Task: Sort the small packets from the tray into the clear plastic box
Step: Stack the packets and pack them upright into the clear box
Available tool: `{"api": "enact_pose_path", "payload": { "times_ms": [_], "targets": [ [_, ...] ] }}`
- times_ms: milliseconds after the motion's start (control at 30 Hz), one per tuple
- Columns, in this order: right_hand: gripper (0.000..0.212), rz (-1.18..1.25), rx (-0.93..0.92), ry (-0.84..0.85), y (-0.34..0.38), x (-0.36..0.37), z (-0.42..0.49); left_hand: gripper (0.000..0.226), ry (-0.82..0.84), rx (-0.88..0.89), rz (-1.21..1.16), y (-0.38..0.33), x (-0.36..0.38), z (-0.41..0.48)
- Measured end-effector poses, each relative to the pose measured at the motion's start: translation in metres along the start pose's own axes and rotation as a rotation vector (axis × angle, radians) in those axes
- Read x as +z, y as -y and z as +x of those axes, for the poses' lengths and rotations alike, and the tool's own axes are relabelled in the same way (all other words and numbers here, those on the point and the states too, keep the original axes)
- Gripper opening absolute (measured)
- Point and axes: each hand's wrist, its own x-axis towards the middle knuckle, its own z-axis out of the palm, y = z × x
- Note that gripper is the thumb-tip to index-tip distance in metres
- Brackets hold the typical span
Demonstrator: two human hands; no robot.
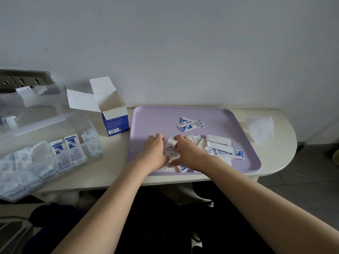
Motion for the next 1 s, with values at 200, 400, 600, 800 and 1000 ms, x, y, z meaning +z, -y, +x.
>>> {"api": "enact_pose_path", "payload": {
  "times_ms": [200, 400, 600, 800, 1000],
  "targets": [
    [0.07, 0.062, -0.053, 0.05, 0.002, 0.0, -0.005, 0.065, 0.03, -0.016, -0.006, 0.0, 0.0, -0.004],
    [0.058, 0.074, -0.186, 0.085, -0.005, -0.01, -0.011, 0.058, 0.003, -0.018, -0.089, 0.0, -0.002, -0.004],
    [0.069, -0.015, -0.28, -0.026, -0.014, -0.012, -0.013, 0.065, 0.077, 0.031, 0.021, -0.001, 0.0, -0.009],
    [0.062, -0.238, -0.273, 0.005, -0.012, -0.012, -0.011, 0.062, 0.111, 0.063, 0.068, 0.0, -0.001, -0.014],
    [0.044, -0.313, -0.221, 0.056, -0.01, -0.012, -0.014, 0.042, 0.12, 0.027, 0.154, 0.004, 0.0, -0.015]
  ]
}}
